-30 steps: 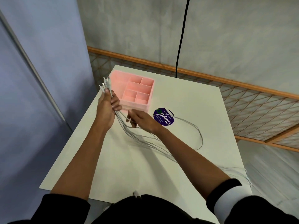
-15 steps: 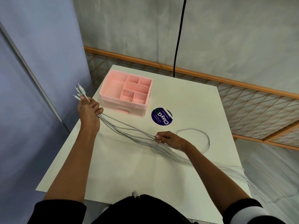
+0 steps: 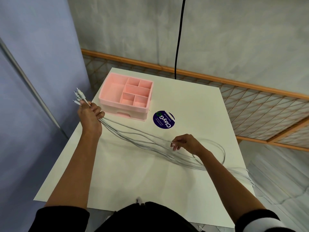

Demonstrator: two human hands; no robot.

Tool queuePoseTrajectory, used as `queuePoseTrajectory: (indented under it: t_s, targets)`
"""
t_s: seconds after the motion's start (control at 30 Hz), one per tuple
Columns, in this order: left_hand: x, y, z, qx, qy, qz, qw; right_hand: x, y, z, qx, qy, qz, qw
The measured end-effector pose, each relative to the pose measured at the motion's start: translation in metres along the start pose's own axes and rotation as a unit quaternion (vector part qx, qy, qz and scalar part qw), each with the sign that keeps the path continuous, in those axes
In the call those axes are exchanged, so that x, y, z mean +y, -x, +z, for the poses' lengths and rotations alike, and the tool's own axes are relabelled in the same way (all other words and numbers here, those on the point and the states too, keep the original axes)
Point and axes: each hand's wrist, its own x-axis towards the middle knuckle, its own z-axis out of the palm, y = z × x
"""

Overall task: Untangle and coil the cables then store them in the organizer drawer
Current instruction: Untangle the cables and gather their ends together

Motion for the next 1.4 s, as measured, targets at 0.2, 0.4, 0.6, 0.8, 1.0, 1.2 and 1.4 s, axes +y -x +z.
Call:
queuePoseTrajectory:
  t_s: [0.2,0.4,0.6,0.8,1.0,1.2,1.4]
  targets:
    - [0.002,0.001,-0.001,0.011,0.008,0.000,1.000,0.004,0.005,-0.003,0.117,0.095,-0.003,0.989]
    - [0.013,-0.007,-0.008,0.034,0.041,0.004,0.999,0.031,0.023,-0.030,0.043,0.180,0.040,0.982]
    - [0.011,-0.008,-0.013,0.050,0.035,0.000,0.998,0.056,0.057,-0.052,0.084,0.223,0.144,0.960]
    - [0.005,-0.007,-0.012,0.055,0.012,0.006,0.998,0.070,0.074,-0.060,0.157,0.151,0.192,0.957]
    - [0.010,-0.014,-0.020,0.070,0.016,0.008,0.997,0.094,0.102,-0.083,0.193,0.251,0.233,0.919]
    - [0.003,-0.007,-0.015,0.072,0.006,0.013,0.997,0.088,0.103,-0.095,0.316,0.262,0.275,0.869]
    - [0.008,-0.011,-0.023,0.075,0.015,0.019,0.997,0.105,0.109,-0.106,0.357,0.164,0.277,0.877]
